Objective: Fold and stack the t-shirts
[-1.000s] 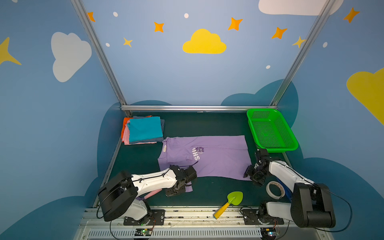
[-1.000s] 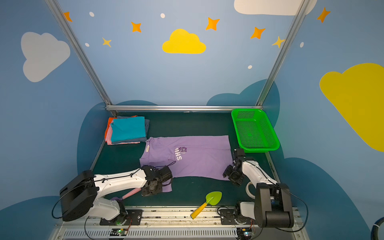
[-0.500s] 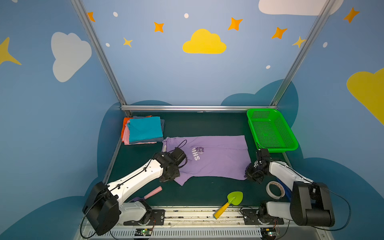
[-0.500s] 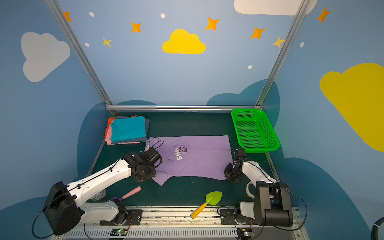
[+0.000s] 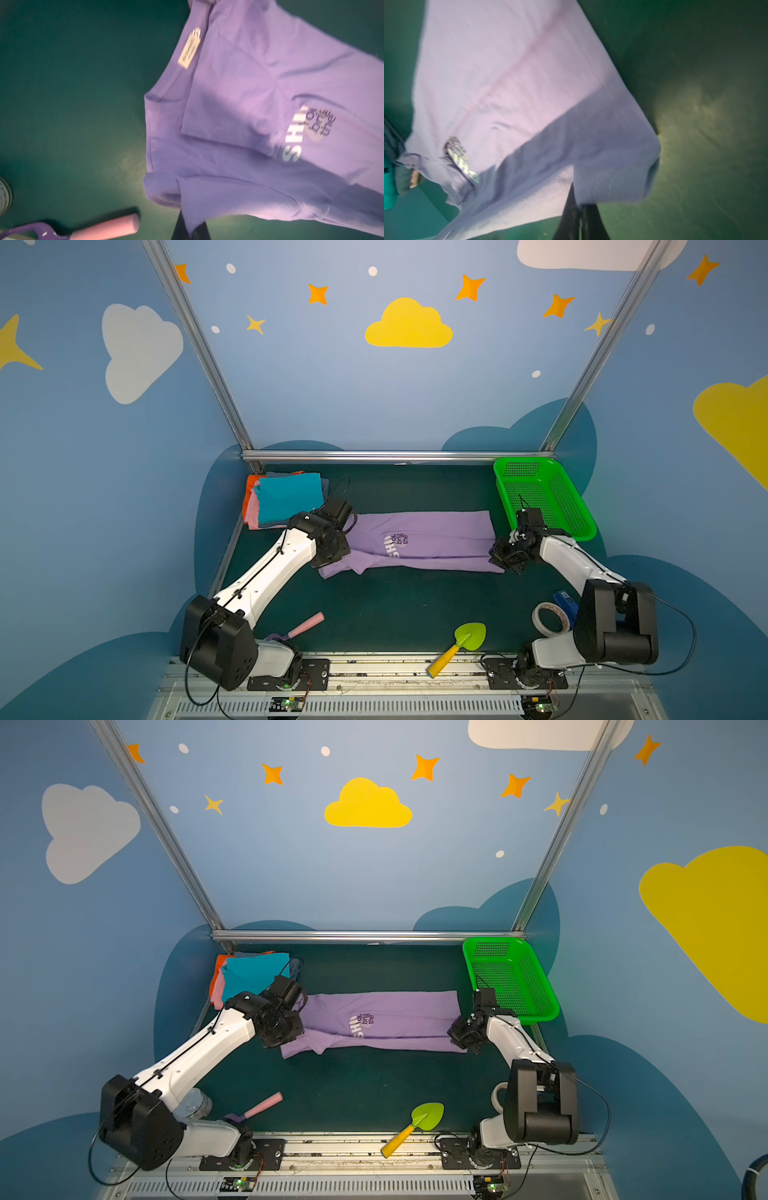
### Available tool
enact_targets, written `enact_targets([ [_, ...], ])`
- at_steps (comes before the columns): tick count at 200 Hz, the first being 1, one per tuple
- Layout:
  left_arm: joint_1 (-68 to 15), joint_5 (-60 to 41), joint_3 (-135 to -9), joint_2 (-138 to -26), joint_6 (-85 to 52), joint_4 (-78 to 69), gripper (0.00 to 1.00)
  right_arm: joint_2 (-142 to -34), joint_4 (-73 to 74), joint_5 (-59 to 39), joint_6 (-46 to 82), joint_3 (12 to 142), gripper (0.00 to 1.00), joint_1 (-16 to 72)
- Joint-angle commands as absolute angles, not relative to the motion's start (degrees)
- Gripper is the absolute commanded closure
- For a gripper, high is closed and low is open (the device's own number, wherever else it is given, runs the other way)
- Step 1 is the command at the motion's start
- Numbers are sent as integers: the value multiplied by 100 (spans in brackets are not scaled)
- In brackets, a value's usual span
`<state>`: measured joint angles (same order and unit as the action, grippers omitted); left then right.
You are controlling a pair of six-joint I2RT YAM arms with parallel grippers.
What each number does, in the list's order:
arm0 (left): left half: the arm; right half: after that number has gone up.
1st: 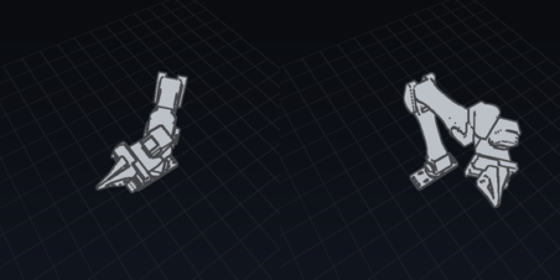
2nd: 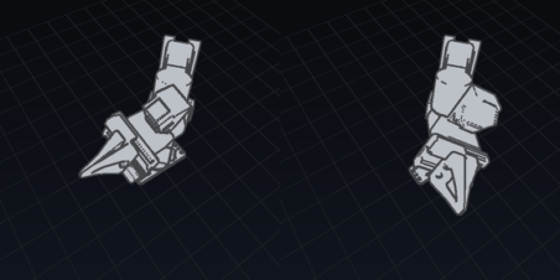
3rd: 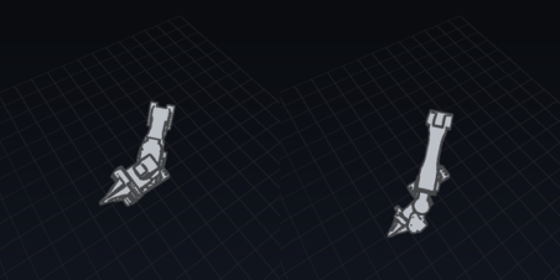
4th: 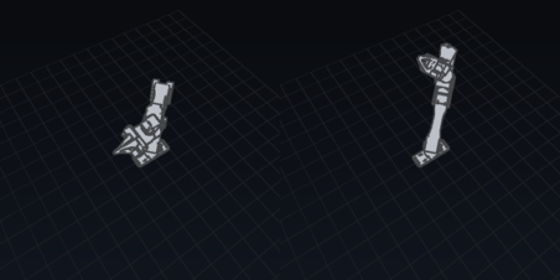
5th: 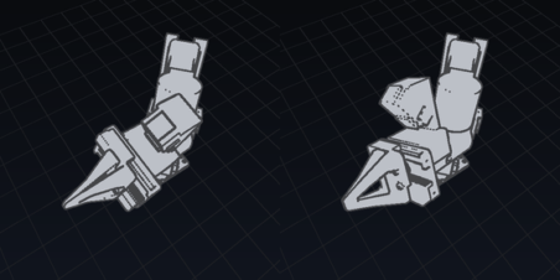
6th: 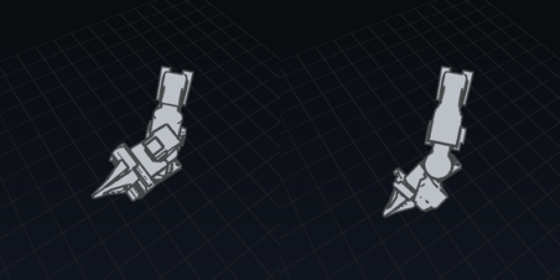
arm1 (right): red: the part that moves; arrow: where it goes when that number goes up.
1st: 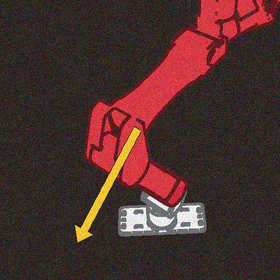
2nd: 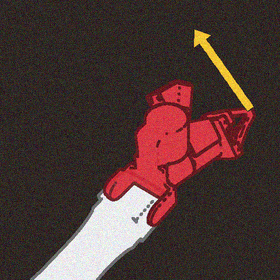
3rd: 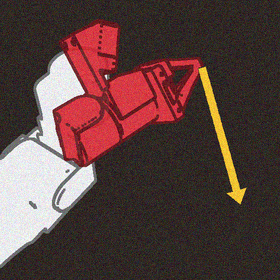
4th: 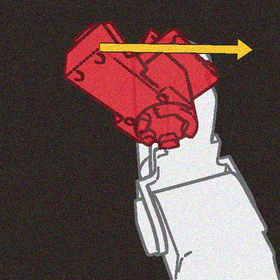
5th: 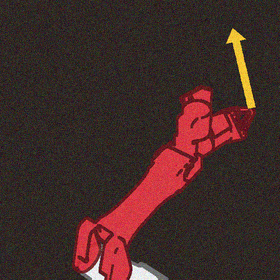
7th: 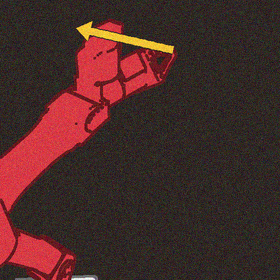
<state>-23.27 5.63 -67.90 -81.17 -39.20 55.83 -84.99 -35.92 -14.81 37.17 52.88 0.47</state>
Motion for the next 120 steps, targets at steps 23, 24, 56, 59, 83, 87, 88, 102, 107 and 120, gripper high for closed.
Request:
enact_targets([
  [23,-2080,376,-7103,-8957,-3521,5251,94,-9426,-3619,-1401,3569,5991,100,22],
  [24,-2077,364,-7111,-8974,-3519,5249,94,-9437,-3620,-1404,3569,6006,100,20],
  [56,-1951,237,-7276,-9465,-3567,5222,95,-9970,-3579,-1484,3551,6375,100,29],
  [59,-1945,234,-7291,-9498,-3566,5216,94,-10001,-3574,-1485,3552,6406,100,27],
  [83,-1903,362,-7414,-9721,-3588,5212,94,-10204,-3580,-1495,3537,6627,100,37],
  [87,-1892,375,-7438,-9748,-3588,5212,95,-10235,-3593,-1494,3532,6665,100,42],
  [88,-1887,381,-7446,-9756,-3587,5212,94,-10241,-3594,-1494,3528,6672,100,43],
  [102,-1842,413,-7541,-9887,-3611,5188,93,-10315,-3651,-1477,3495,6793,100,64],
  [107,-1829,413,-7585,-9948,-3604,5194,92,-10334,-3669,-1468,3497,6823,100,81],
  [120,-1802,459,-7723,-10101,-3619,5177,88,-10360,-3711,-1434,3488,6907,91,111],
])
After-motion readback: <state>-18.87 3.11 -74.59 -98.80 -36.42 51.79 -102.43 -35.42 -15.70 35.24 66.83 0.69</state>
